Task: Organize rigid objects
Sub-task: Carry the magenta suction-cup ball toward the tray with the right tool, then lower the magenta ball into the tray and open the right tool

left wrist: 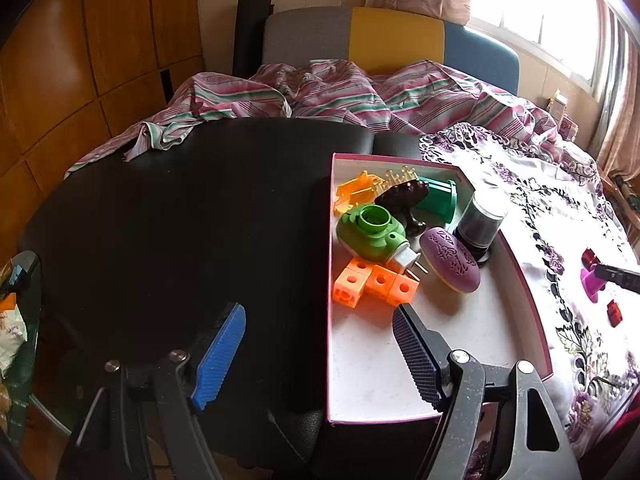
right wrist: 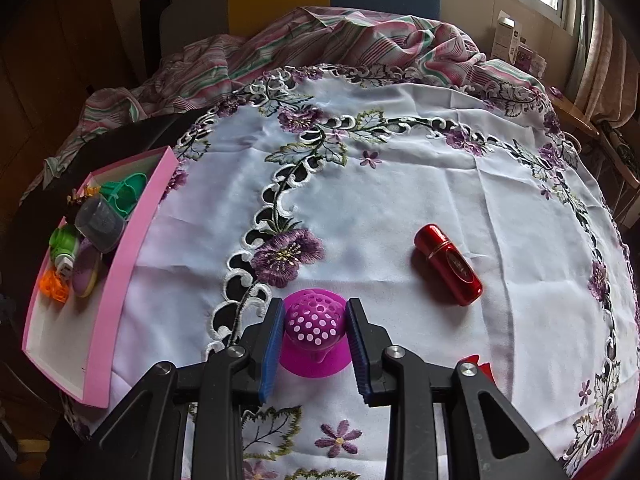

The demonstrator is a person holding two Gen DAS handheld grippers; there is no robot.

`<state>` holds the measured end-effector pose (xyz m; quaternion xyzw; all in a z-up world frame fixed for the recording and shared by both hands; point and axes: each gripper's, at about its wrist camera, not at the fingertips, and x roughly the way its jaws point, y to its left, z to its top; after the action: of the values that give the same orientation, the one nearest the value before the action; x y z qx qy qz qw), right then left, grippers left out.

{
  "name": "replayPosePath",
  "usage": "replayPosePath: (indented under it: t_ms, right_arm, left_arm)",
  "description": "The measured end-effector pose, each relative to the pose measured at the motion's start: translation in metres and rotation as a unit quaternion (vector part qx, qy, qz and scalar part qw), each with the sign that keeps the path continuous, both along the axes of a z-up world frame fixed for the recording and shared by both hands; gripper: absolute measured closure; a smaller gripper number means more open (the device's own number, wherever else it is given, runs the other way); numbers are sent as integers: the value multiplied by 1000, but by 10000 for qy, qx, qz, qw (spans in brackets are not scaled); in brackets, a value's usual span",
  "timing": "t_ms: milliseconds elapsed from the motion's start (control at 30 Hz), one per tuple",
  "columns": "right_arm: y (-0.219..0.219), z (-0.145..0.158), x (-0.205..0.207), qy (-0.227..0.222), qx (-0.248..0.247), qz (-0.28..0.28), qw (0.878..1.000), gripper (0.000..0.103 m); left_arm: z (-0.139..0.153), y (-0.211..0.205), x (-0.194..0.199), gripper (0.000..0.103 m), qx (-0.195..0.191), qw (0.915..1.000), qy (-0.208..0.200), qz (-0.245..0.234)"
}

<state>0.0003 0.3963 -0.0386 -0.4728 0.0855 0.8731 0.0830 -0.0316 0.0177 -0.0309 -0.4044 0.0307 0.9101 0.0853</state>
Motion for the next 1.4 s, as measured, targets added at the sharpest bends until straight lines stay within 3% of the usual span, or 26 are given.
replayPosePath:
  t_ms: [233, 533, 767, 1167, 1400]
  right_arm:
    - [-37, 33, -1, 429, -262, 444, 9977, 73]
    - [-134, 58, -16, 733, -657, 1699, 9805, 73]
    - [-192, 47, -26, 569, -834, 2298, 9680, 73]
    - [-253, 5, -44, -43, -878, 2827, 9552, 73]
    - [-283, -18, -56, -64, -592, 2807, 9579, 72]
  left_arm:
    - [-2, -9, 1, 26, 40, 9999, -8, 107]
    - [-3, -20, 1, 26, 83, 9997, -19, 208]
    - [-5, -32, 0, 26, 138, 9992, -48, 361]
    - [-7, -50, -2, 26, 165, 9979, -45, 621]
    - [-9, -52, -3, 28, 129, 9977, -39, 671]
